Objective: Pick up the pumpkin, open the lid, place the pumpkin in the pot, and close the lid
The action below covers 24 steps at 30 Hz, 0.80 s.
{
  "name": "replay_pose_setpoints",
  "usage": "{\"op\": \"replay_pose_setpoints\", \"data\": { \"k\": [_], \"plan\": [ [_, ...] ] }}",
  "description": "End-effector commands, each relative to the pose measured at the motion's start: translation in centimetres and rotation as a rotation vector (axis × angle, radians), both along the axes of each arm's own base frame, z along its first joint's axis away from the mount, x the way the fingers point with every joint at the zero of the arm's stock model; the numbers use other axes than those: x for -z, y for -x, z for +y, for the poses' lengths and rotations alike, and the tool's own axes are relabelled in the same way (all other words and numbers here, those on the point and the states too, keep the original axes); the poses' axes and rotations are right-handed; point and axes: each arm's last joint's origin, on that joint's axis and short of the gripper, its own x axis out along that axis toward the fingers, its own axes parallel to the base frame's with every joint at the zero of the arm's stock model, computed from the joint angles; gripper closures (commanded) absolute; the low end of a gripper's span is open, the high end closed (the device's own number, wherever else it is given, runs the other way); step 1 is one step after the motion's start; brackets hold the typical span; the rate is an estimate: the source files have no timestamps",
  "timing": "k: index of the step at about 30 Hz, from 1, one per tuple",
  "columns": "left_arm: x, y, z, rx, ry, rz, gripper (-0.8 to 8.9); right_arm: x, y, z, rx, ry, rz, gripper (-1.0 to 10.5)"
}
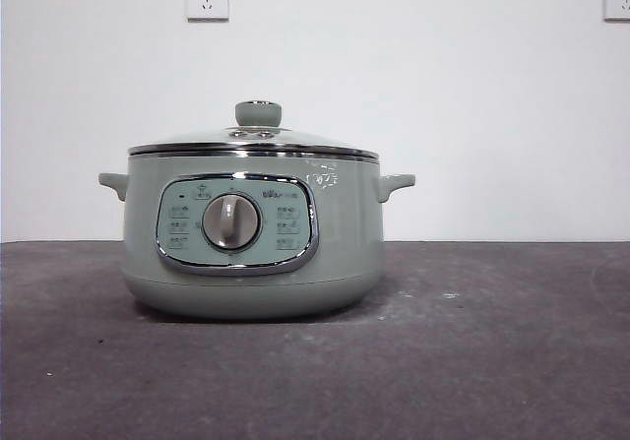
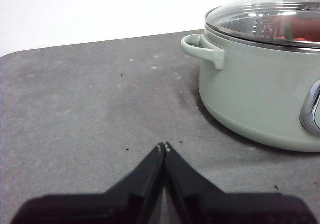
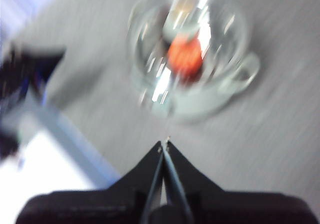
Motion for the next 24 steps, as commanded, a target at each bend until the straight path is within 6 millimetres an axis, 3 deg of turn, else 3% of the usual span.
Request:
{"op": "replay_pose_setpoints", "data": {
  "k": [1,5,9,15,24],
  "plan": [
    [0.5,0.0,0.0,-0.005,0.01,0.02,8.17,-1.2,1.0,-1.6,0.022,-0.102,-0.16,9.5],
    [0.5,0.0,0.0,-0.006,0.01,0.02,8.17,-0.7,2.4,-3.6,0.124,-0.161,-0.293,9.5],
    [0.5,0.0,0.0,-0.006,0.01,0.02,8.17,1.7,3.1,-4.8,0.211,-0.144,-0.446,9.5],
    [0.5,0.0,0.0,-0.006,0.01,0.02,8.17,8.1,3.2,-5.7,0.296,-0.149,-0.651,9.5],
    [0.5,0.0,0.0,-0.006,0.01,0.02,8.17,18.8,2.7,-6.0,0.34,-0.15,-0.694,9.5]
  ]
}}
